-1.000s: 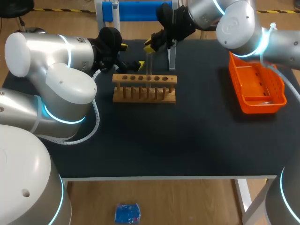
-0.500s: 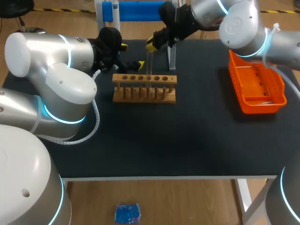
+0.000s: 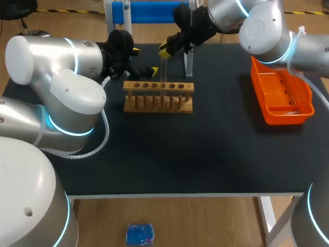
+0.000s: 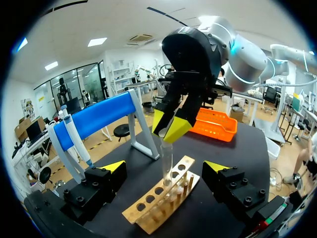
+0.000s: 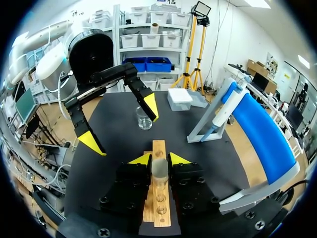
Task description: Invert the test tube, pick up the pipette, mount the tip to pipette, aspirate from beaker and dispense into the tube, eject the tip, return the pipette, and cap with the stopper.
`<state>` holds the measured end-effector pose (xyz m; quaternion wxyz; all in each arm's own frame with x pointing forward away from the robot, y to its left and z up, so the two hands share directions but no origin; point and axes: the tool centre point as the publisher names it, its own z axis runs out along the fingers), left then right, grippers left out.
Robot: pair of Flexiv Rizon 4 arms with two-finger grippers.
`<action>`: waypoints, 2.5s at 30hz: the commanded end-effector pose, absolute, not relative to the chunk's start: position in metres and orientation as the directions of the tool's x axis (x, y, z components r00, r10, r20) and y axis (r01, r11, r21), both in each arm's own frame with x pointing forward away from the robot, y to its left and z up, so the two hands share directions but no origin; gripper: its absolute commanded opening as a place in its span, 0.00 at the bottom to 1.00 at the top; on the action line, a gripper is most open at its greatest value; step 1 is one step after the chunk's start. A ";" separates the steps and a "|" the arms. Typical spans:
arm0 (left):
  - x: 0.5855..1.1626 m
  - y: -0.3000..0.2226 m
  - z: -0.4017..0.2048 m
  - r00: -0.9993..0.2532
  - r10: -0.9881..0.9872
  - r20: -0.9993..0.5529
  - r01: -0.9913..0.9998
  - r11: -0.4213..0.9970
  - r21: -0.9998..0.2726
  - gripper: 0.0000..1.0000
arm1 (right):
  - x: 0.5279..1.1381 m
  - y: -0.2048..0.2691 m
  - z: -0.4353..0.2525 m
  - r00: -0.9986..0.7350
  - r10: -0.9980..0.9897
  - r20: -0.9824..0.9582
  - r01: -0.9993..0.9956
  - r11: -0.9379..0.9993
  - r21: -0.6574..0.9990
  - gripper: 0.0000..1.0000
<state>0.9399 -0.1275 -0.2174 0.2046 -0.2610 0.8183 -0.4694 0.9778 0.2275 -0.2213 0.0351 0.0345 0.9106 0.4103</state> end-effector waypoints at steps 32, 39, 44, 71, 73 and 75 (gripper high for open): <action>0.940 -0.127 -0.216 -0.782 -0.618 -0.087 -0.239 0.426 -0.873 1.00 | 0.982 0.232 -0.221 -0.996 0.084 -0.037 0.027 0.659 0.752 0.00; 0.940 -0.127 -0.216 -0.782 -0.618 -0.087 -0.239 0.426 -0.873 1.00 | 0.982 0.233 -0.226 -0.996 0.086 -0.029 0.035 0.659 0.752 0.00; 0.940 -0.127 -0.216 -0.782 -0.618 -0.087 -0.239 0.426 -0.873 1.00 | 0.980 0.233 -0.227 -0.997 0.079 -0.025 0.033 0.659 0.751 0.00; 0.940 -0.127 -0.216 -0.782 -0.618 -0.087 -0.239 0.426 -0.873 1.00 | 0.976 0.231 -0.237 -0.997 0.078 0.005 0.056 0.677 0.733 0.00; 0.940 -0.127 -0.216 -0.782 -0.618 -0.087 -0.239 0.426 -0.873 1.00 | 0.976 0.231 -0.238 -0.997 0.075 0.008 0.057 0.683 0.728 0.00; 0.940 -0.127 -0.216 -0.782 -0.618 -0.087 -0.239 0.426 -0.873 1.00 | 0.976 0.231 -0.239 -0.997 0.075 0.011 0.059 0.685 0.726 0.00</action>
